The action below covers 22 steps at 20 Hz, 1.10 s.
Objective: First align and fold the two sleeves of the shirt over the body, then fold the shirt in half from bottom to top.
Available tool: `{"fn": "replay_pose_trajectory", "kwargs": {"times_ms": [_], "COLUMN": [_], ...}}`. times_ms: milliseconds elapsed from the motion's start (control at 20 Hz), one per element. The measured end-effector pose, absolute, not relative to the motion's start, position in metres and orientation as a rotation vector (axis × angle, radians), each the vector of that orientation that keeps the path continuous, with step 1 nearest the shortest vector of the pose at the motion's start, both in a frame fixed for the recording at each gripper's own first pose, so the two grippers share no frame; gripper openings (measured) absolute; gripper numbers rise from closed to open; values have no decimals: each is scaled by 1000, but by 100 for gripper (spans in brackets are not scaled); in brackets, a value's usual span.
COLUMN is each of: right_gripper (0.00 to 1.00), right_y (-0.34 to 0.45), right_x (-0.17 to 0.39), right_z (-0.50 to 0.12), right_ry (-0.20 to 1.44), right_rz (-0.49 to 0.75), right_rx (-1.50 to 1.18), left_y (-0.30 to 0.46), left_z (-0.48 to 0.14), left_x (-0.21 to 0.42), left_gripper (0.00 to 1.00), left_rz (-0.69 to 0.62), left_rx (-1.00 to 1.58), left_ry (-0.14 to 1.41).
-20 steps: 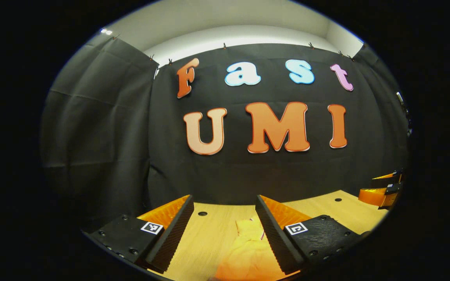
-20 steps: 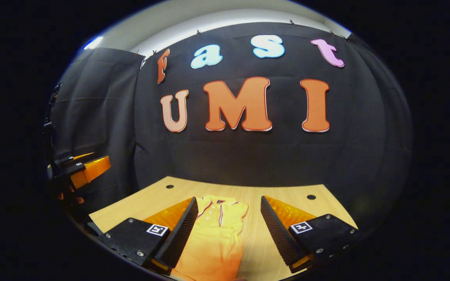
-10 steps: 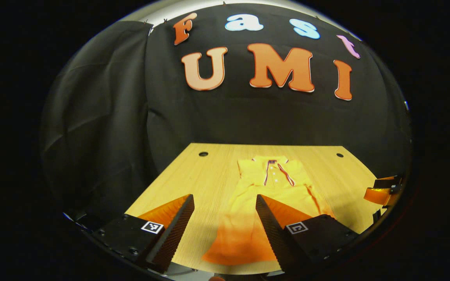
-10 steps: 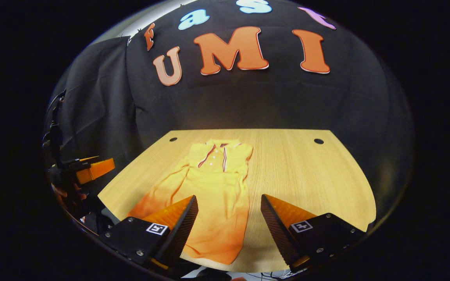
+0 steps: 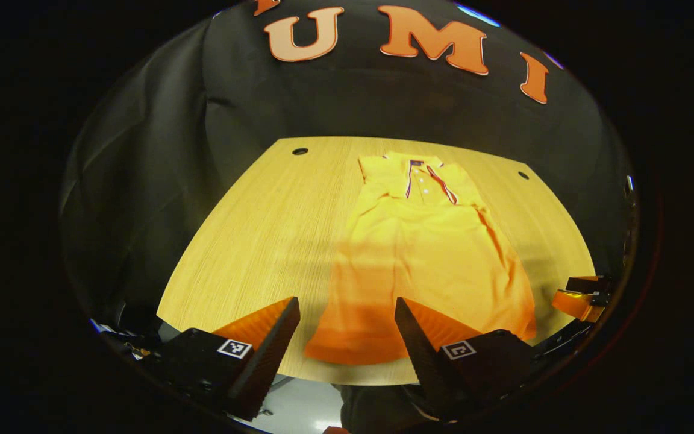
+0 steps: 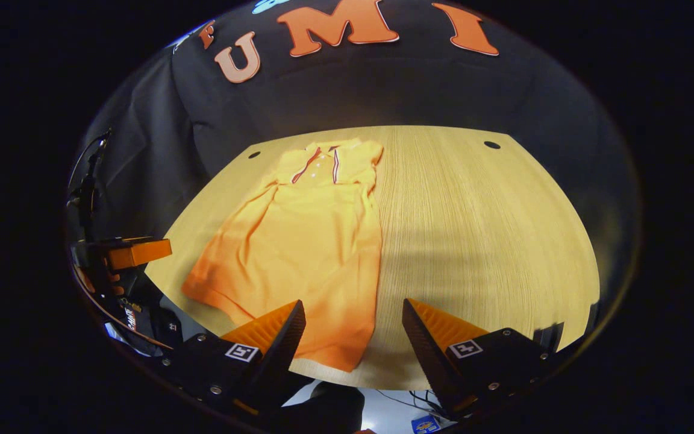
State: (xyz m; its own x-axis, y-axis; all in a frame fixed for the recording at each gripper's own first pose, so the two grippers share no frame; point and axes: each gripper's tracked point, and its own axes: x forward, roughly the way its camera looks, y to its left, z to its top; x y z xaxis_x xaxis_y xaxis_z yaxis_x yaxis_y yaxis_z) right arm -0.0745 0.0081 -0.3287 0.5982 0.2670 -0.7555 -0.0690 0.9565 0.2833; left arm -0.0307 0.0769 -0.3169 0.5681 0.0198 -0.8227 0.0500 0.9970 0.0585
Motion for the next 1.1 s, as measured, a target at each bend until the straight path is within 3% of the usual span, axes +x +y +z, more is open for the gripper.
{"fn": "replay_pose_trajectory", "kwargs": {"times_ms": [350,650,950,1100], "right_gripper": [99,99,99,99], "right_y": [18,26,26,27], "right_x": [-104,-111,-115,-121], "right_z": [-362,-375,-384,-392], "right_ry": [1039,1100,1143,1167], "right_rz": [199,206,200,194], "right_rx": [234,178,124,107], "left_y": [81,88,97,93], "left_z": [-371,-379,-410,-412], "left_x": [-56,-73,-75,-68], "left_gripper": [99,99,99,99], "left_rz": [-50,-79,-88,-120], "left_rx": [80,90,68,83], "left_ry": [1167,1297,1382,1341]}}
